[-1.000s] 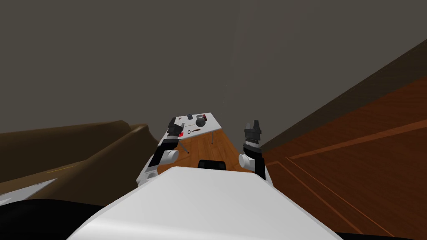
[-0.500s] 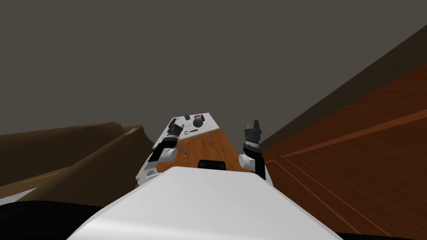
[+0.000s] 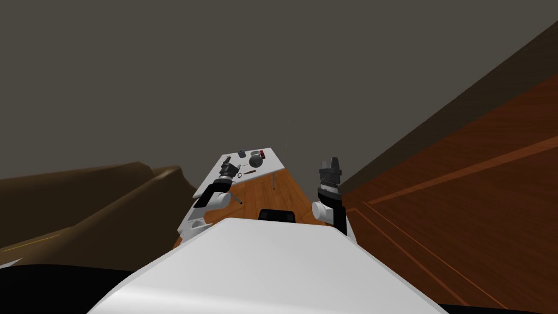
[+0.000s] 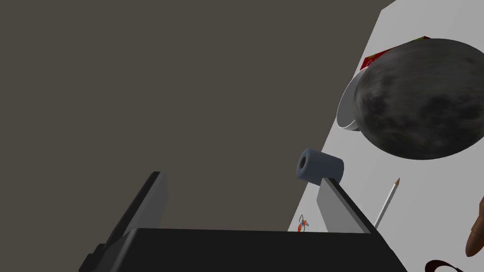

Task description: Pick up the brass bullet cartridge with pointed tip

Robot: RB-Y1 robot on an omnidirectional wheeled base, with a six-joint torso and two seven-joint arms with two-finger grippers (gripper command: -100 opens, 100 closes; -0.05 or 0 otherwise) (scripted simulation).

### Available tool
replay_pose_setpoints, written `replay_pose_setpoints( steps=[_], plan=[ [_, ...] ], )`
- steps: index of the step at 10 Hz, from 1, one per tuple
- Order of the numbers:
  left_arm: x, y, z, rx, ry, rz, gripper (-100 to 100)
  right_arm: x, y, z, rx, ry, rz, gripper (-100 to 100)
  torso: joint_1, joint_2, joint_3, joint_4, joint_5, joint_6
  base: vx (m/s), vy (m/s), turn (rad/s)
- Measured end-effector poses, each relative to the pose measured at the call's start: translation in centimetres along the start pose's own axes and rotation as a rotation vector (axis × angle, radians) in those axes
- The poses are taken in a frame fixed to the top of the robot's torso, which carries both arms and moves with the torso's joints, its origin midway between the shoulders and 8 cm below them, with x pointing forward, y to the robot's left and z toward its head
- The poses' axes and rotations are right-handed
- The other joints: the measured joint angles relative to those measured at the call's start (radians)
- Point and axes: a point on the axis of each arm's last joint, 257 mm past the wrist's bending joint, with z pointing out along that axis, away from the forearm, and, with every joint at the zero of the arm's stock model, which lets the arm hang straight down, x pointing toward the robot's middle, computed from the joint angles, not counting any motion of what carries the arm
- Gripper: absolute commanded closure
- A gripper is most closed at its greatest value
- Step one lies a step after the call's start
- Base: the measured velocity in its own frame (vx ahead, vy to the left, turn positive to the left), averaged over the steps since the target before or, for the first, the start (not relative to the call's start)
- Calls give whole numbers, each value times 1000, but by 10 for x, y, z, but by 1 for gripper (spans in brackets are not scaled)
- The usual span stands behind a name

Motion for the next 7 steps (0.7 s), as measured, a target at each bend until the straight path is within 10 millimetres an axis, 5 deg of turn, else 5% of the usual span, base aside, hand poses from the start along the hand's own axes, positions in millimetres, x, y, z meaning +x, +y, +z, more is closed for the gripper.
replay_pose_setpoints(
  steps=[7],
  plan=[
    [-30,43,7,-163,-73,-50,-100,0,0,0,0,0,0,0,1,1,0,0,0,0,33,-35,-26]
  ],
)
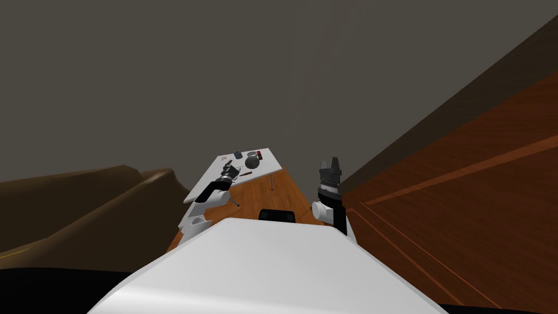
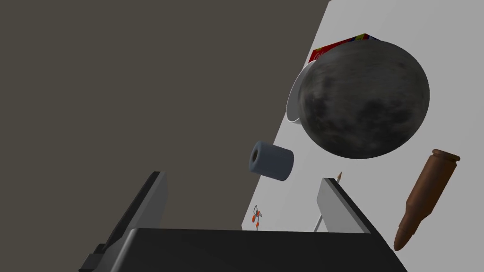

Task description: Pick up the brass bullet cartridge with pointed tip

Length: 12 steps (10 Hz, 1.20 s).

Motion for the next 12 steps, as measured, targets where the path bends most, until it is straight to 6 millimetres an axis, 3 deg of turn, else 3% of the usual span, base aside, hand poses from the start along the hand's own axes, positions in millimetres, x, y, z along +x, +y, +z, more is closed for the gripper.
replay_pose_setpoints(
  steps=[12],
  plan=[
    [-55,78,10,-326,-124,-45,-100,0,0,0,0,0,0,0,0,-2,-1,-1,0,0,53,-27,-16]
  ],
)
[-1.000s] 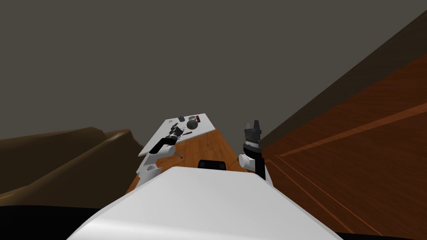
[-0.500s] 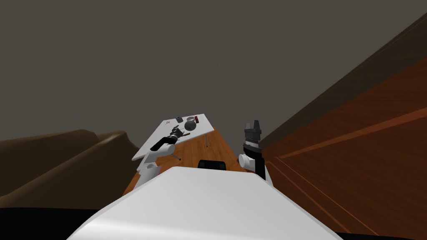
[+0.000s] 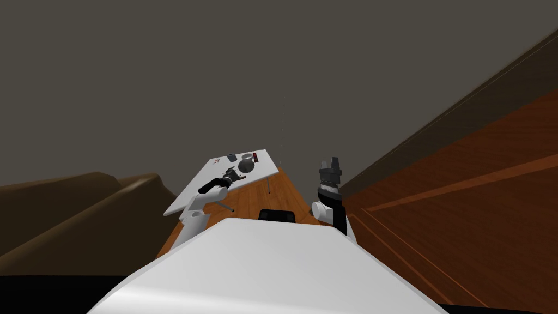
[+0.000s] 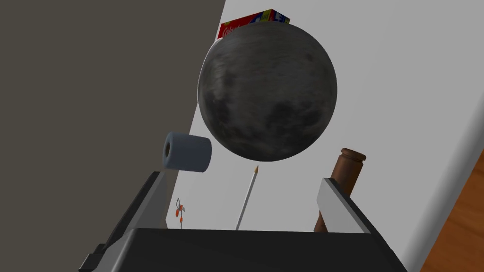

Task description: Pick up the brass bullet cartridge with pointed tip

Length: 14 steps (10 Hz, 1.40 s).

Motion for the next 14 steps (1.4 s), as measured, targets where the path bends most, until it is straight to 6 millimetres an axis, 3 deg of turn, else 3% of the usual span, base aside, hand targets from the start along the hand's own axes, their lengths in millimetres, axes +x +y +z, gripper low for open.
replay_pose_setpoints(
  steps=[14],
  plan=[
    [-57,69,7,-356,-135,59,-100,0,0,0,0,0,0,0,1,-1,-1,0,0,0,65,-10,6]
  ],
)
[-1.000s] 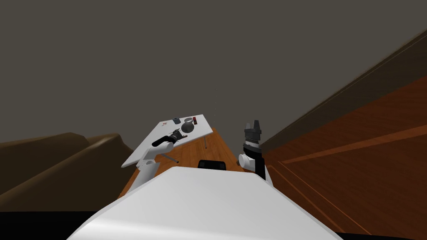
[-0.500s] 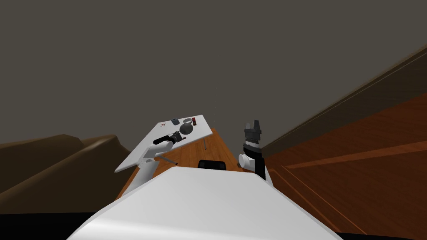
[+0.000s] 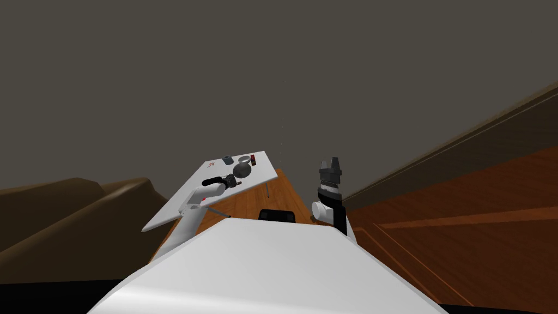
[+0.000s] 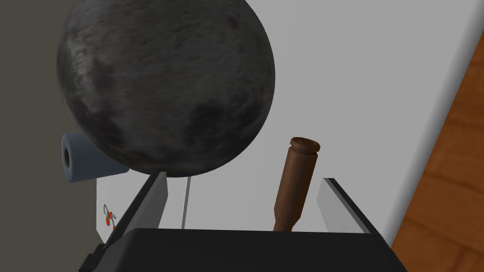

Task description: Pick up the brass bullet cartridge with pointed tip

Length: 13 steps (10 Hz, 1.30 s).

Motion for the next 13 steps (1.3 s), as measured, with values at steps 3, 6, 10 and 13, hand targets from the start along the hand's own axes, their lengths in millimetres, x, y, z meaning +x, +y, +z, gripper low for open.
replay_pose_setpoints(
  steps=[3,6,10,13],
  plan=[
    [-20,16,2,-86,-39,27,-100,0,0,0,0,0,0,0,0,1,0,0,0,0,59,1,14],
    [-34,32,2,-164,-75,52,-100,0,0,0,0,0,0,0,0,0,0,0,0,0,82,-6,30],
    [-57,60,0,-290,-130,85,-100,0,0,0,0,0,0,0,1,1,1,0,0,0,67,9,22],
    [-69,84,1,-364,-156,95,0,0,0,0,0,0,0,0,0,3,2,0,0,0,28,-1,11]
  ],
)
